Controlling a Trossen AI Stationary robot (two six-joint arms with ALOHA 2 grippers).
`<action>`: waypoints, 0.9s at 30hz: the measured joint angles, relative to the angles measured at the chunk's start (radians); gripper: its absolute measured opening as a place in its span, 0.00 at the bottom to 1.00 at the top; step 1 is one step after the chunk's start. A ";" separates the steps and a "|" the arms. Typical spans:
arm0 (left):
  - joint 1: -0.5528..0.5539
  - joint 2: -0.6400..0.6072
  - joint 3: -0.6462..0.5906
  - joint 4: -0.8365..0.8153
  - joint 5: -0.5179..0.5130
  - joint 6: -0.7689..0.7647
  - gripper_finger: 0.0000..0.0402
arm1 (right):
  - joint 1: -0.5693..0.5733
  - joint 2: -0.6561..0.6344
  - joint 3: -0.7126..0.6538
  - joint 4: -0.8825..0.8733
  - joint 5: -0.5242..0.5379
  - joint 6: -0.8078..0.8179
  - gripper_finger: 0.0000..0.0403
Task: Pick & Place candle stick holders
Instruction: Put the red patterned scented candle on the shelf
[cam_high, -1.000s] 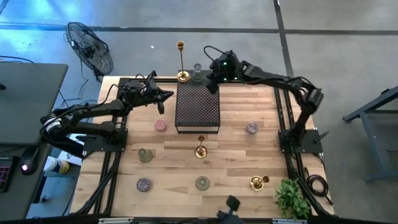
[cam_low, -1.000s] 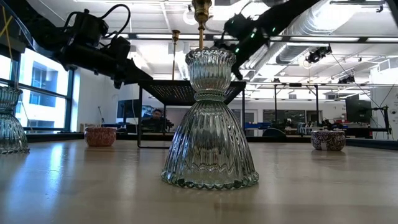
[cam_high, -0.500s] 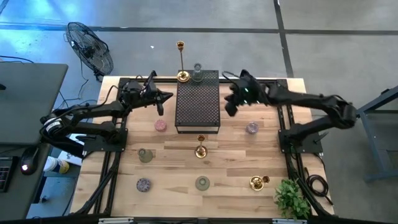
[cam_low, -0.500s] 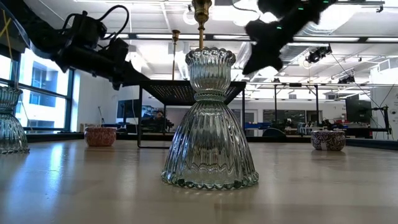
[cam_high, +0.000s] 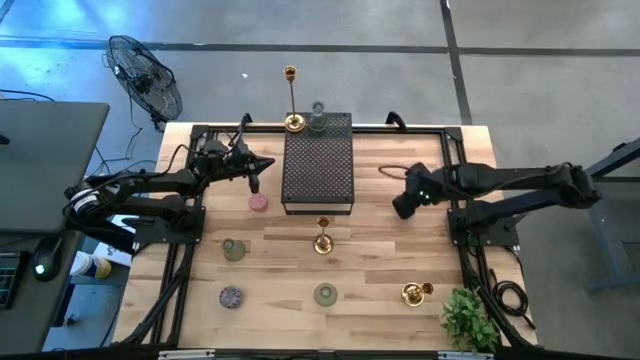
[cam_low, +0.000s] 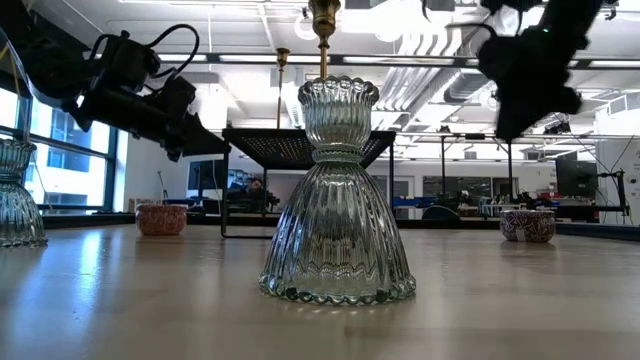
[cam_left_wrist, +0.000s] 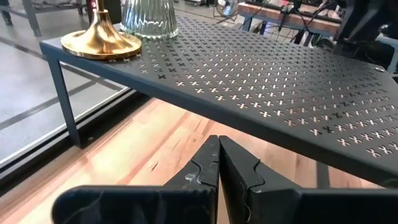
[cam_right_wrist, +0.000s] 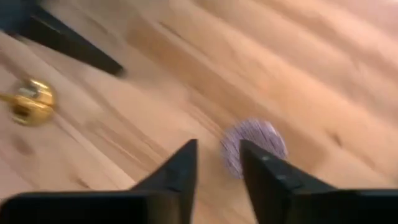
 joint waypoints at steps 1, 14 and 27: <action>0.000 0.000 0.000 0.001 0.000 0.000 0.00 | 0.012 0.014 0.000 -0.036 0.005 0.041 0.37; 0.000 0.000 0.000 -0.008 0.036 0.006 0.00 | 0.027 0.226 0.000 -0.023 -0.003 0.192 0.84; 0.000 0.000 0.000 -0.015 0.081 0.008 0.00 | -0.018 0.227 -0.140 0.109 0.029 0.128 0.83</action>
